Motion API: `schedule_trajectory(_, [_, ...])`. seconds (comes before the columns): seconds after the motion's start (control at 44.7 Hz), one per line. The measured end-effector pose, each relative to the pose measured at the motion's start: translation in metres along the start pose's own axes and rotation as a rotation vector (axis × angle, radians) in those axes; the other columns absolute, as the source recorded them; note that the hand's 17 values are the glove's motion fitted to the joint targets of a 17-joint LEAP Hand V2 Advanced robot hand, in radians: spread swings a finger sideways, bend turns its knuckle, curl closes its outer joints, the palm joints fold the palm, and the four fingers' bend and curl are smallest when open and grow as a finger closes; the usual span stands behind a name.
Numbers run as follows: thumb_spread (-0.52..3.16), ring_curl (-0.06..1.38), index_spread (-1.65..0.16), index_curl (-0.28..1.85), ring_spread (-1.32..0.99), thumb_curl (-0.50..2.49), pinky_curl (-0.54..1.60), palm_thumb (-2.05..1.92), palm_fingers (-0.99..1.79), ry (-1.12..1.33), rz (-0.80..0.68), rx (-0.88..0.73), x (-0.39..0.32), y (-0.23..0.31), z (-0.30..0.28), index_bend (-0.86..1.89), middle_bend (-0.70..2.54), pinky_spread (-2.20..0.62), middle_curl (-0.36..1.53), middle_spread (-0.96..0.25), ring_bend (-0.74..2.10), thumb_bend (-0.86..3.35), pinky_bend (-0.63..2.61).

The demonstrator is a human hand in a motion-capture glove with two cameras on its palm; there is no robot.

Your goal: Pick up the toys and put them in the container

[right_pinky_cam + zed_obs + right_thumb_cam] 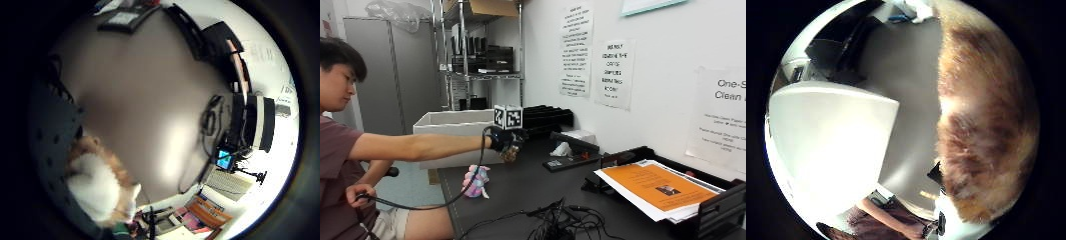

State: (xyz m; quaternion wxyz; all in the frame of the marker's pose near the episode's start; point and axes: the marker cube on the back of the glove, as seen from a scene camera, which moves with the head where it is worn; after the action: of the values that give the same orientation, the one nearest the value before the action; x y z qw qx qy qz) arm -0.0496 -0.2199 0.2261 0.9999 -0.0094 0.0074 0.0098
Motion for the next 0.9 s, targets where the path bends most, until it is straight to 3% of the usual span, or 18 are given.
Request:
schedule_trajectory(0.201, [0.82, 0.58, -0.25, 0.57, -0.36, 0.70, 0.41, 0.54, 1.04, 0.052, -0.013, 0.128, -0.018, 0.009, -0.140, 0.93, 0.81, -0.29, 0.65, -0.30, 1.10, 0.12, 0.95])
schedule_trajectory(0.425, [0.73, 0.62, -0.24, 0.64, -0.38, 0.78, 0.45, 0.55, 0.99, 0.095, -0.032, 0.227, -0.054, 0.015, -0.234, 0.97, 0.87, -0.30, 0.73, -0.30, 1.15, 0.09, 1.00])
schedule_trajectory(0.649, [0.67, 0.64, -0.24, 0.70, -0.38, 0.84, 0.48, 0.56, 0.95, 0.101, -0.134, 0.244, -0.137, 0.011, -0.255, 0.99, 0.90, -0.31, 0.79, -0.29, 1.19, 0.06, 1.02])
schedule_trajectory(0.783, [0.65, 0.65, -0.24, 0.73, -0.38, 0.88, 0.50, 0.56, 0.93, 0.085, -0.249, 0.240, -0.210, 0.003, -0.246, 0.99, 0.91, -0.31, 0.82, -0.29, 1.20, 0.05, 1.04])
schedule_trajectory(0.895, [0.64, 0.65, -0.24, 0.76, -0.38, 0.91, 0.51, 0.56, 0.91, -0.062, -0.392, 0.287, -0.250, 0.007, -0.233, 1.00, 0.91, -0.31, 0.84, -0.29, 1.22, 0.04, 1.05])
